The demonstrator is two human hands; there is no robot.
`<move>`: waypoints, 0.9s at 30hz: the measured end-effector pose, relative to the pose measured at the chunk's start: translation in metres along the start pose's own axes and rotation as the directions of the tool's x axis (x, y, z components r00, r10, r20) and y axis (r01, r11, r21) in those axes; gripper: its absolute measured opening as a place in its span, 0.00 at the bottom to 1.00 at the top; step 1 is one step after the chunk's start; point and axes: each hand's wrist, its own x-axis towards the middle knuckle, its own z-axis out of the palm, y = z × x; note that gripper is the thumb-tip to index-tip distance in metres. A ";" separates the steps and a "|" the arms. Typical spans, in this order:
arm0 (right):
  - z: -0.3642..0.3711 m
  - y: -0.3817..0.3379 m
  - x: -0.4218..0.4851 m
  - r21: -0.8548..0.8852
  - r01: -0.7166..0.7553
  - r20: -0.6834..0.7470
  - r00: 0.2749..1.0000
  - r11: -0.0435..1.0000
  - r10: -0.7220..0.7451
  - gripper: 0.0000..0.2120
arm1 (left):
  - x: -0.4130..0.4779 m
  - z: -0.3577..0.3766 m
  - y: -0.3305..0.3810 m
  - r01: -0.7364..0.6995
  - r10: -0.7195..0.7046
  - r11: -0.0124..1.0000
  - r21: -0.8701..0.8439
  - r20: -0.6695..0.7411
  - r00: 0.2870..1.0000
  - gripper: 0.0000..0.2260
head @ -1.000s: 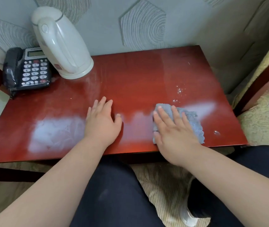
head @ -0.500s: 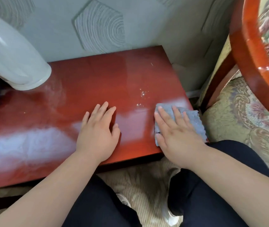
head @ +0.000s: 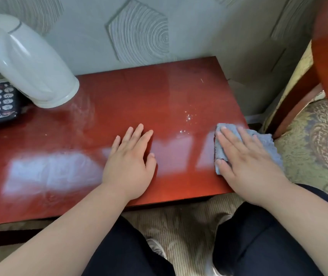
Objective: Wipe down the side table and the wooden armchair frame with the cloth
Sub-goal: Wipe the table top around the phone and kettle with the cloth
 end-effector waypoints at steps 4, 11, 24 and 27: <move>0.000 -0.011 0.004 -0.005 -0.058 -0.027 0.998 0.998 0.058 0.35 | 0.015 0.000 0.002 0.020 -0.020 0.999 0.030 -0.005 1.000 0.29; 0.006 -0.092 0.020 0.066 0.399 -0.001 0.917 0.915 -0.400 0.31 | 0.048 0.002 0.008 0.066 -0.066 0.997 0.047 0.001 0.998 0.26; -0.009 0.001 0.069 0.005 -0.036 -0.059 0.998 0.999 0.036 0.35 | 0.049 0.003 0.008 0.076 -0.076 0.996 0.053 -0.003 0.997 0.26; -0.002 -0.049 0.060 0.032 0.196 -0.070 0.979 0.980 -0.193 0.34 | 0.049 0.003 0.009 0.078 -0.077 0.995 0.061 -0.008 0.997 0.26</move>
